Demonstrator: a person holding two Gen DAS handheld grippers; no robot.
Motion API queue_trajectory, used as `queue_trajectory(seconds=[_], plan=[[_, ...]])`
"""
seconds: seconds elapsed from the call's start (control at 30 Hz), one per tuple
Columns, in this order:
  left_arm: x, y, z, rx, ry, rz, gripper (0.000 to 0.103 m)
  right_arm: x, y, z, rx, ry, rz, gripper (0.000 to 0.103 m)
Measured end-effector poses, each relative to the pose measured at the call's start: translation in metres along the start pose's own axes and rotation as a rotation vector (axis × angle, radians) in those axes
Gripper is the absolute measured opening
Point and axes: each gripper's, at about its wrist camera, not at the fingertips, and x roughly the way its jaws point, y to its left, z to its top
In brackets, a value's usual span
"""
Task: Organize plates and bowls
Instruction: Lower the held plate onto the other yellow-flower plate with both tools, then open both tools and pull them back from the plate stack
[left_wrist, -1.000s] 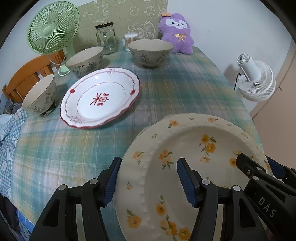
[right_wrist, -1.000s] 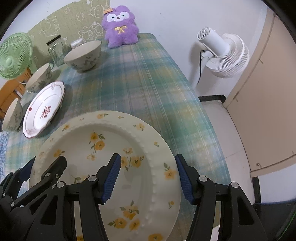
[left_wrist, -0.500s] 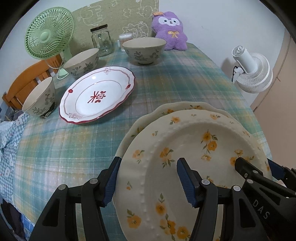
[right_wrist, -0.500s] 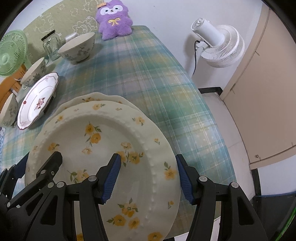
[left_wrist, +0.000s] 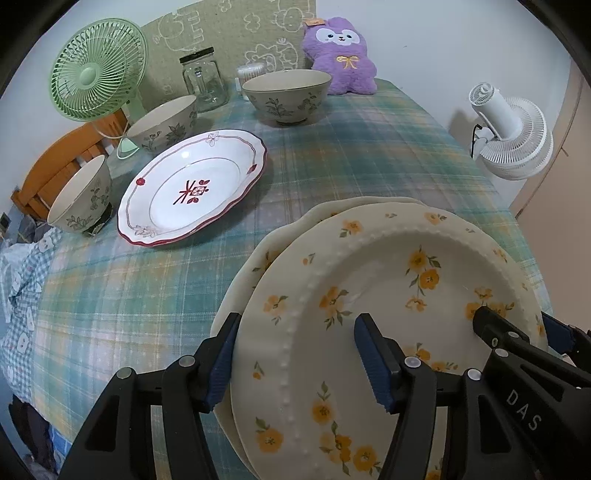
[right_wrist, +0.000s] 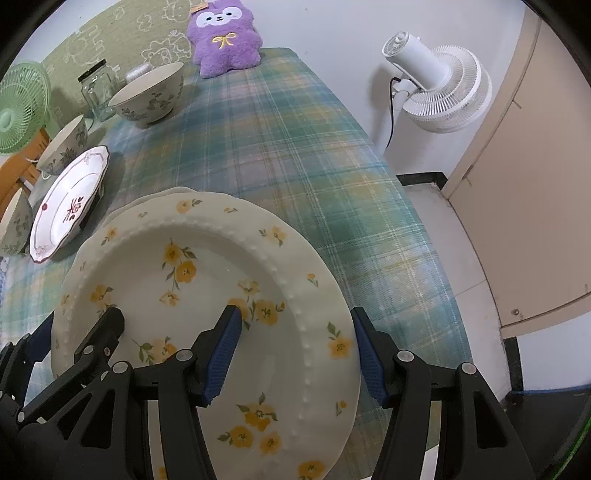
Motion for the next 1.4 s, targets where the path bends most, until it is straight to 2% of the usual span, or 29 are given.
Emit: queue_trajectory(seconds=[0.47,0.6,0.73,1.03,1.23,1.4], plan=[[0.001,-0.002,0.005,0.005,0.05,0.011,0.065,0.004,-0.001,0.009,0.004,0.024,0.023,0.066],[0.002,-0.005,0.009,0.005,0.059,0.038,0.066,0.0,0.005,0.014,-0.045,-0.002,-0.003,0.064],[0.005,-0.013,0.01,0.055,0.073,0.103,0.065,0.005,0.005,0.017,-0.048,0.013,0.018,0.063],[0.005,-0.007,0.009,0.049,0.094,0.076,0.082,0.01,0.015,0.021,-0.056,0.053,0.026,0.064],[-0.001,0.015,0.009,-0.007,0.087,0.057,0.082,0.009,0.019,0.022,-0.04,0.047,0.019,0.066],[-0.018,0.039,0.016,-0.066,0.042,0.041,0.082,-0.024,0.038,0.028,-0.098,-0.043,0.008,0.066]])
